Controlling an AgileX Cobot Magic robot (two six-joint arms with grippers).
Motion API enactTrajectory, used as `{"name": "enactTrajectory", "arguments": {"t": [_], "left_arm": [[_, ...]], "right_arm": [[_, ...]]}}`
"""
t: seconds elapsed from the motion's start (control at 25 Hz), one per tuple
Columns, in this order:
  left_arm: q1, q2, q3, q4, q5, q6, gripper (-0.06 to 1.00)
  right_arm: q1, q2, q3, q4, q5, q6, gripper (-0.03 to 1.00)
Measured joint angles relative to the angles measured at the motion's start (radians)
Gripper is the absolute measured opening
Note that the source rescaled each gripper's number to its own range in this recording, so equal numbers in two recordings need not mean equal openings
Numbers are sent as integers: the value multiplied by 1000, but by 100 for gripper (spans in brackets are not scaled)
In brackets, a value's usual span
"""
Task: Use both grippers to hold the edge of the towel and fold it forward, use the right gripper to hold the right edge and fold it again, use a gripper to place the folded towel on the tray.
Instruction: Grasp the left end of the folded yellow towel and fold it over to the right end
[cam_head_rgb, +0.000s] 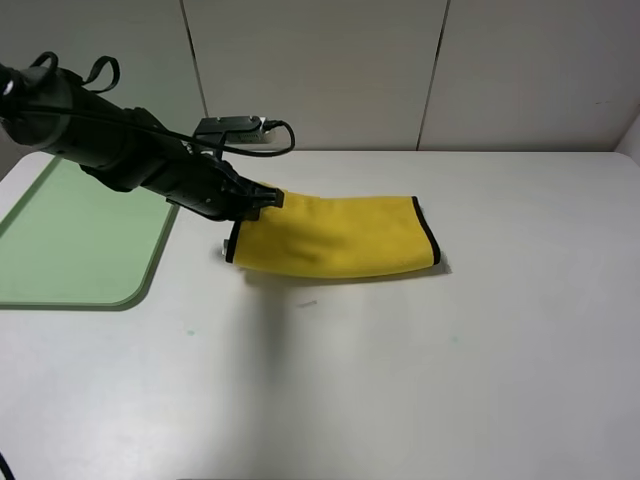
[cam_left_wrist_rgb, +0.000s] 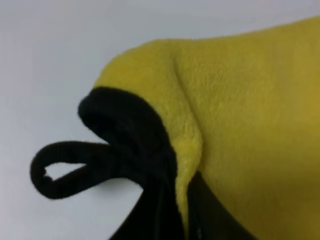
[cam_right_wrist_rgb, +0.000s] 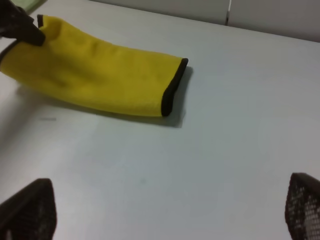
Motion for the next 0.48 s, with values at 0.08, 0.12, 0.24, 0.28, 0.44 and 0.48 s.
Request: {"name": "enactTrajectory", "arguments": {"t": [0.08, 0.12, 0.24, 0.28, 0.44, 0.48], "left_arm": [[1, -21, 0, 0, 1, 0, 2], [1, -27, 0, 0, 1, 0, 2], [1, -49, 0, 0, 1, 0, 2], [1, -59, 0, 0, 2, 0, 2], [5, -98, 1, 0, 6, 0, 2], [9, -107, 1, 0, 11, 0, 2]], "right_arm": [[0, 0, 0, 0, 0, 0, 100], [0, 0, 0, 0, 0, 0, 100], [0, 0, 0, 0, 0, 0, 100], [0, 0, 0, 0, 0, 0, 100], [0, 0, 0, 0, 0, 0, 100], [0, 0, 0, 0, 0, 0, 100]]}}
